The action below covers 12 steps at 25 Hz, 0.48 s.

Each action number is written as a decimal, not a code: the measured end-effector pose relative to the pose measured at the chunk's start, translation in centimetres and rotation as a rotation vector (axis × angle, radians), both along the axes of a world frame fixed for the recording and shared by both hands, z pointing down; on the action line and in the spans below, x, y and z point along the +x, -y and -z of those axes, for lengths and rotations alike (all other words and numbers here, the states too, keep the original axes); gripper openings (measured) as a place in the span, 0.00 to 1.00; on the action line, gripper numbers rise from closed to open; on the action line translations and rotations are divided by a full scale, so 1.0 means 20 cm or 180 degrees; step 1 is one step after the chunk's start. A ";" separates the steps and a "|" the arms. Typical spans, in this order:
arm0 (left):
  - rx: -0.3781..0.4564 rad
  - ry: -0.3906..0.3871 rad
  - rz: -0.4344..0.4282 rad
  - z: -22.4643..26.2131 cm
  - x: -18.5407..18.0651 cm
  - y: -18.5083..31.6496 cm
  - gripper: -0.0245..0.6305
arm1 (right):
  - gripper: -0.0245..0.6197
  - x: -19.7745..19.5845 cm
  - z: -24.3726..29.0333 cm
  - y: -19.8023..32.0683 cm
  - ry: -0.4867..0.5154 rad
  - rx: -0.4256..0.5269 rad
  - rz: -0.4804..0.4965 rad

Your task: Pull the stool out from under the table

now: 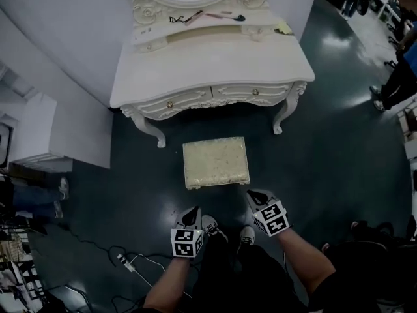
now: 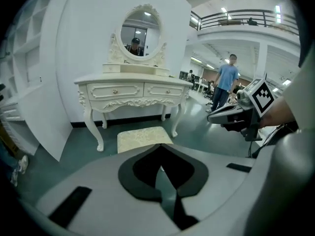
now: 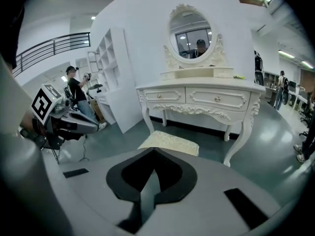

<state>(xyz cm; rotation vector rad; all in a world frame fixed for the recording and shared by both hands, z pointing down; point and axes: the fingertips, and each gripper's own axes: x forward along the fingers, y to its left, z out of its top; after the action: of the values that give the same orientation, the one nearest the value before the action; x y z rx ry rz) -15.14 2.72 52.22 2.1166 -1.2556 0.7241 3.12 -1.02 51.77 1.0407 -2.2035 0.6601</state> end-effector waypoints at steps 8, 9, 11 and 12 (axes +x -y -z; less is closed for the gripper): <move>0.0057 -0.0313 -0.0419 0.53 0.30 -0.13 0.05 | 0.08 0.02 0.59 -0.10 0.0271 0.0188 -0.0007; 0.0071 -0.0355 -0.0440 0.58 0.32 -0.13 0.05 | 0.08 0.03 0.65 -0.11 0.0290 0.0220 -0.0002; 0.0120 -0.0421 -0.0478 0.68 0.36 -0.13 0.05 | 0.08 0.05 0.75 -0.12 0.0322 0.0277 -0.0002; 0.0152 -0.0433 -0.0502 0.73 0.37 -0.13 0.05 | 0.08 0.05 0.80 -0.13 0.0346 0.0299 -0.0004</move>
<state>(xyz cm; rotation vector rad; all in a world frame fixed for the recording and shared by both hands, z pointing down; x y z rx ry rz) -7.72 5.26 37.61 2.2820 -1.0526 0.6092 4.08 1.66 35.87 1.0759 -2.3476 0.6324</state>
